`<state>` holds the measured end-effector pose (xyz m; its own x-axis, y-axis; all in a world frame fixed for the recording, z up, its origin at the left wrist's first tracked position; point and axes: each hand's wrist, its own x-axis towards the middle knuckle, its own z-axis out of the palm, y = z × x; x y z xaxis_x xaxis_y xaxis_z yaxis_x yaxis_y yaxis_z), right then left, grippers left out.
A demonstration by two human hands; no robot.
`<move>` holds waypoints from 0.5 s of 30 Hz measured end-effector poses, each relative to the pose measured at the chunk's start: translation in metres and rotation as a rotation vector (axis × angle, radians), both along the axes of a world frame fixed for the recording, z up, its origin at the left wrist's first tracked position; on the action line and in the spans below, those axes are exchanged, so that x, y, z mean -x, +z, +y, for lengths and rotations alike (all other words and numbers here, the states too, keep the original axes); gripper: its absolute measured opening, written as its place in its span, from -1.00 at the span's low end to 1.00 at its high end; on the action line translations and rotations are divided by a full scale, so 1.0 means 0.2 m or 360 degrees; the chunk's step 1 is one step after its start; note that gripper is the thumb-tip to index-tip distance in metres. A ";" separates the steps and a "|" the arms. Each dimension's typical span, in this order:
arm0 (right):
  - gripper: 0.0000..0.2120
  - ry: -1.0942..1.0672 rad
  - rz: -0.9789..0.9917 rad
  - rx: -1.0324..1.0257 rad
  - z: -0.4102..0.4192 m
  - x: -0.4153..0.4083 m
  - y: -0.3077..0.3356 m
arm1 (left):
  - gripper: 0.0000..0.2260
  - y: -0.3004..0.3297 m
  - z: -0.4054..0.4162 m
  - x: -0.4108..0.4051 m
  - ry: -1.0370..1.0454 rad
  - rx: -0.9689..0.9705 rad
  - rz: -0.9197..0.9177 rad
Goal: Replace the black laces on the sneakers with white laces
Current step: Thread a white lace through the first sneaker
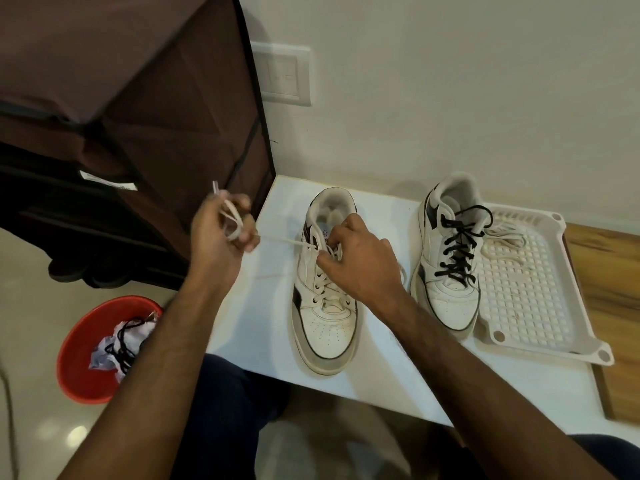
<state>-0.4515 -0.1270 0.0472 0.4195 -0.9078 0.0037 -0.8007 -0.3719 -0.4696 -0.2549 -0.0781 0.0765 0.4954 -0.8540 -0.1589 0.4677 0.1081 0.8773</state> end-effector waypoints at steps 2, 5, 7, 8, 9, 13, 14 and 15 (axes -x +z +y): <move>-0.75 0.0007 -0.0005 0.0012 0.00 0.01 -0.01 | -0.84 -0.06 -0.01 0.03 -0.0251 -0.0254 -0.0884; -0.72 0.0040 -0.0007 0.0022 0.00 0.01 -0.01 | -0.76 -0.17 -0.04 0.07 -0.0673 -0.0443 -0.1797; -0.70 0.0046 -0.0018 0.0034 0.00 0.01 -0.02 | -0.73 -0.21 -0.05 0.07 -0.0837 -0.0476 -0.1971; -0.69 0.0044 -0.0028 0.0040 0.00 0.02 -0.02 | -0.75 -0.21 -0.06 0.06 -0.0887 -0.0475 -0.2004; -0.69 0.0039 -0.0038 0.0046 0.00 0.02 -0.02 | -0.79 -0.21 -0.06 0.06 -0.0907 -0.0441 -0.2010; -0.72 -0.0037 -0.0026 0.0063 0.02 0.00 -0.02 | -0.79 -0.15 -0.04 0.08 -0.0656 -0.0102 -0.1404; -0.71 -0.0070 -0.0016 0.0065 0.02 0.00 -0.02 | -0.82 -0.13 -0.04 0.07 -0.0527 -0.0009 -0.1098; -0.70 -0.0097 -0.0012 0.0070 0.02 0.00 -0.02 | -0.86 -0.11 -0.03 0.06 -0.0399 0.0086 -0.0744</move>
<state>-0.4514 -0.1226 0.0426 0.3633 -0.9305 0.0469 -0.8189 -0.3429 -0.4602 -0.2662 -0.0845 0.0546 0.2821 -0.9562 0.0775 0.0454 0.0940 0.9945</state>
